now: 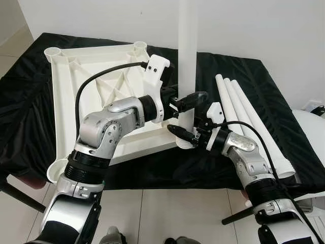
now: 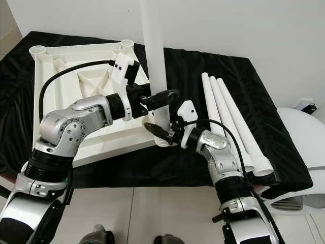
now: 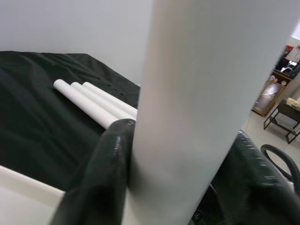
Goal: Building children table
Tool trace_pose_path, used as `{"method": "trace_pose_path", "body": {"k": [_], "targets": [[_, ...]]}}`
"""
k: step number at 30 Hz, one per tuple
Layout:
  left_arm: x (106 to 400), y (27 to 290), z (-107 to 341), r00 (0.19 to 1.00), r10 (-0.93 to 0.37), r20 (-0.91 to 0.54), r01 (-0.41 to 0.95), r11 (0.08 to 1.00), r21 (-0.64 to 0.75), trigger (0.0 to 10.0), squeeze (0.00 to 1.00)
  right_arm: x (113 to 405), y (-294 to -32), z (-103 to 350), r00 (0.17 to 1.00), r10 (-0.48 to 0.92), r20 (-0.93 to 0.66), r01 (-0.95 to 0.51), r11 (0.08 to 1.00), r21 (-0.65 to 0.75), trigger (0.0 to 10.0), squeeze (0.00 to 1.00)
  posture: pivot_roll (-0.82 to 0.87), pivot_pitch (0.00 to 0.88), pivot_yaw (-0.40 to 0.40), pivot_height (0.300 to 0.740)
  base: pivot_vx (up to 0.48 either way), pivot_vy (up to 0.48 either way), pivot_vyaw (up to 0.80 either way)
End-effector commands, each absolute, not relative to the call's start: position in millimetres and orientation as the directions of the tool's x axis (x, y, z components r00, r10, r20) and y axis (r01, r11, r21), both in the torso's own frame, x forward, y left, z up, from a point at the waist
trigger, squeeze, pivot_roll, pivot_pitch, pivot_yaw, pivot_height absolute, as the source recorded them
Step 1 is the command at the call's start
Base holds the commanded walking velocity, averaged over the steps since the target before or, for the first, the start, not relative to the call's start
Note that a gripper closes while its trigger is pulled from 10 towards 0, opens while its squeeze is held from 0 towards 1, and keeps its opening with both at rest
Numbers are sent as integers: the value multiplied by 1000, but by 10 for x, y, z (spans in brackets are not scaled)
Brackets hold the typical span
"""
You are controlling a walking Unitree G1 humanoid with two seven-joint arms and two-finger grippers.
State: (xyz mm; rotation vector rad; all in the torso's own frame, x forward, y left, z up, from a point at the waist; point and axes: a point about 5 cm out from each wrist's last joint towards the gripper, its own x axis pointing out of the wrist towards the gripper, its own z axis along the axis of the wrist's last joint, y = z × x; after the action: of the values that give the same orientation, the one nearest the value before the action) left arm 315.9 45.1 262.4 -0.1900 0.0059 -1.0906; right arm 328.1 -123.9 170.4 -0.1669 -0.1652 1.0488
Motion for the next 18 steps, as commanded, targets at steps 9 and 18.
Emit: {"method": "trace_pose_path", "body": {"k": [9,18], "targets": [[3100,353,2654,390,-914,110,913,368,-178,0,0,3288,-1232,1778,482,873,72,-842,484,-237,10000,0,-19,27,-58,740,0,0,0],[3196,415,2701,476,-874,99,874,457,-165,10000,0,3340,-1260,1867,506,854,123,-834,521,-184,10000,1000,-17,27,-62,740,0,0,0]]}}
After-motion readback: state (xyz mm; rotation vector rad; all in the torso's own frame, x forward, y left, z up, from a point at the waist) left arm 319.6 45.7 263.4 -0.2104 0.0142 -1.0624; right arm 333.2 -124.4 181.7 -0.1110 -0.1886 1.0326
